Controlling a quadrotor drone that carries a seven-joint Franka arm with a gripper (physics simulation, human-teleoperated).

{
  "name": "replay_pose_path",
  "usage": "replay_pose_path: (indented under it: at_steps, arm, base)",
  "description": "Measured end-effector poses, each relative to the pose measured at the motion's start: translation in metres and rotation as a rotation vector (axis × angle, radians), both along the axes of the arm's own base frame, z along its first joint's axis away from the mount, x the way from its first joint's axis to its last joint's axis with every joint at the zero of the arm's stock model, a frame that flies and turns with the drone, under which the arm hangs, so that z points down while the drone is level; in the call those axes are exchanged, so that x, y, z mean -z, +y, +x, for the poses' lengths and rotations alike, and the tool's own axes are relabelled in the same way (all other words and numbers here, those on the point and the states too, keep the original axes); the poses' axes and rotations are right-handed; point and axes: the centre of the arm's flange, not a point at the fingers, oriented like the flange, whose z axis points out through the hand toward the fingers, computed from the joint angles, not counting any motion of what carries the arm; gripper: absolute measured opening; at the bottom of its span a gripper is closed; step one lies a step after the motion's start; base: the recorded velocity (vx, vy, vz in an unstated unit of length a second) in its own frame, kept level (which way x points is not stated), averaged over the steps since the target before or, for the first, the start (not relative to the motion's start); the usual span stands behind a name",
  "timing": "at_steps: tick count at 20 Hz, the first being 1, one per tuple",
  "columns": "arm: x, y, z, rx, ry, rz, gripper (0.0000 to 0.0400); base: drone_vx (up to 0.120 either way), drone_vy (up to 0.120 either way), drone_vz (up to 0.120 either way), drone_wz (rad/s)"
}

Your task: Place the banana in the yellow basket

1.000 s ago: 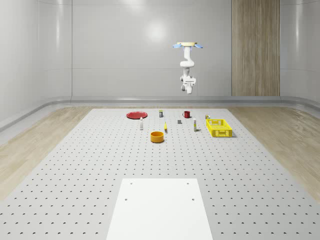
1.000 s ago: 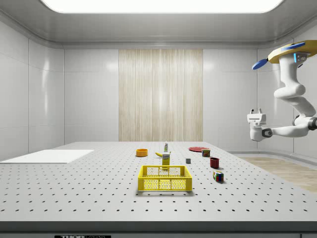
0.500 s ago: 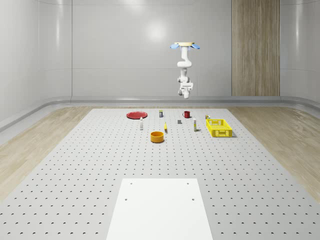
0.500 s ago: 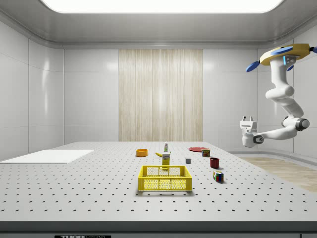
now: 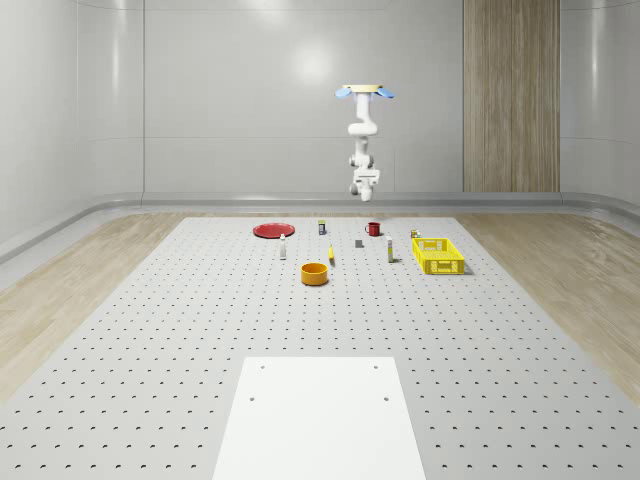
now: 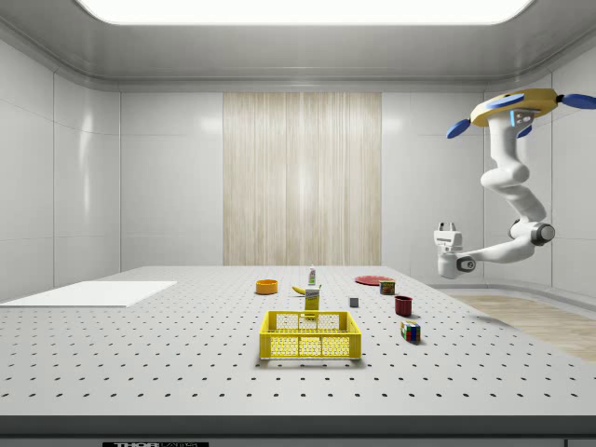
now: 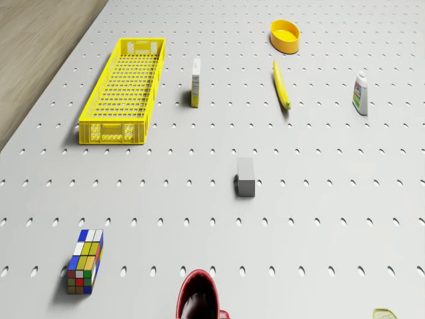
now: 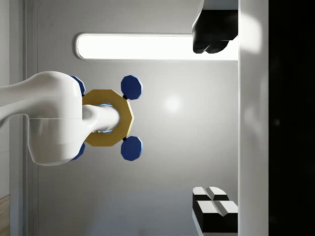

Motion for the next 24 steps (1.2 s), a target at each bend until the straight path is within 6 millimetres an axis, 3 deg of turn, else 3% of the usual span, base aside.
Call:
replay_pose_path:
  at_steps: [10,24]
  arm:
    - [-0.0019,0.0001,-0.0005,0.000,-0.008,-0.001,0.0400]
    - [-0.0020,0.0009,-0.0016,0.000,-0.018,-0.009,0.0400]
  base:
    - [0.120,-0.120,0.000,0.000]
    - [0.103,-0.003,0.000,0.000]
